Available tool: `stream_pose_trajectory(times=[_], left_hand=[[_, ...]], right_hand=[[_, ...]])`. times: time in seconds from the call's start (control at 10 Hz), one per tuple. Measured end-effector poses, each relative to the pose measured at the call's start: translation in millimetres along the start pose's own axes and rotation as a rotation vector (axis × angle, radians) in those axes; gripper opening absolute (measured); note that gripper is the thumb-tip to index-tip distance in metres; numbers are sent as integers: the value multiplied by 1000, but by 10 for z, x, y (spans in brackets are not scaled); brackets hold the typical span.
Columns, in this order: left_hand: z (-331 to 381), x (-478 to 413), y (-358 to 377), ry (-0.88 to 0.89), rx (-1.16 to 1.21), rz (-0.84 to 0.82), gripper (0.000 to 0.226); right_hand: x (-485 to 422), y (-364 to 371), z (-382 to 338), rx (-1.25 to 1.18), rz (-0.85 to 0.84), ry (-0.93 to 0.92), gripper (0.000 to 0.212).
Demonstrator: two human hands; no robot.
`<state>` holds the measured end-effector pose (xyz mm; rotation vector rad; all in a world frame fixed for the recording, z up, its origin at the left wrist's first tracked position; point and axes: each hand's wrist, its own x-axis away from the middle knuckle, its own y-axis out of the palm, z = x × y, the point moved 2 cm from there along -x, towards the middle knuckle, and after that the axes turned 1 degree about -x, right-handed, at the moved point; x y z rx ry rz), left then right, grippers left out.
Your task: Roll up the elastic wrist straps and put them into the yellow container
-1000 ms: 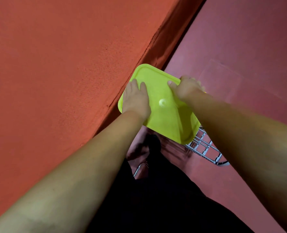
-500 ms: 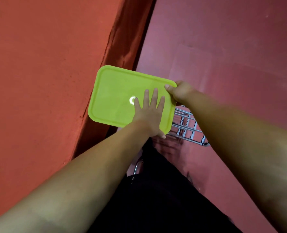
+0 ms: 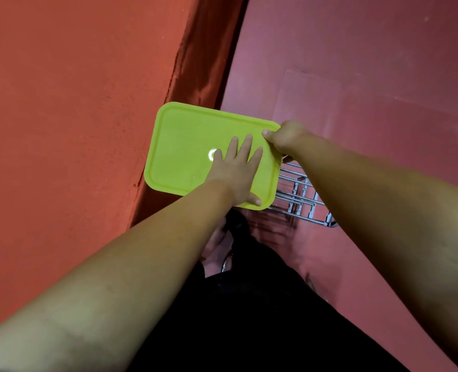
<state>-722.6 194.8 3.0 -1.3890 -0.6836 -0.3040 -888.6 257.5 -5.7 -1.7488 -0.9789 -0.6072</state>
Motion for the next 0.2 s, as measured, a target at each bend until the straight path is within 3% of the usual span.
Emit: stream_pose_trajectory(times=[0.1,0.2], left_hand=[[-350,75,-191,-4,345,30,100],[-783,255,-438,-240,623,36,72]], right_hand=[[171,-10,-308,384,-78,-44,47],[369,-83,-703,493,-85,-72,46]])
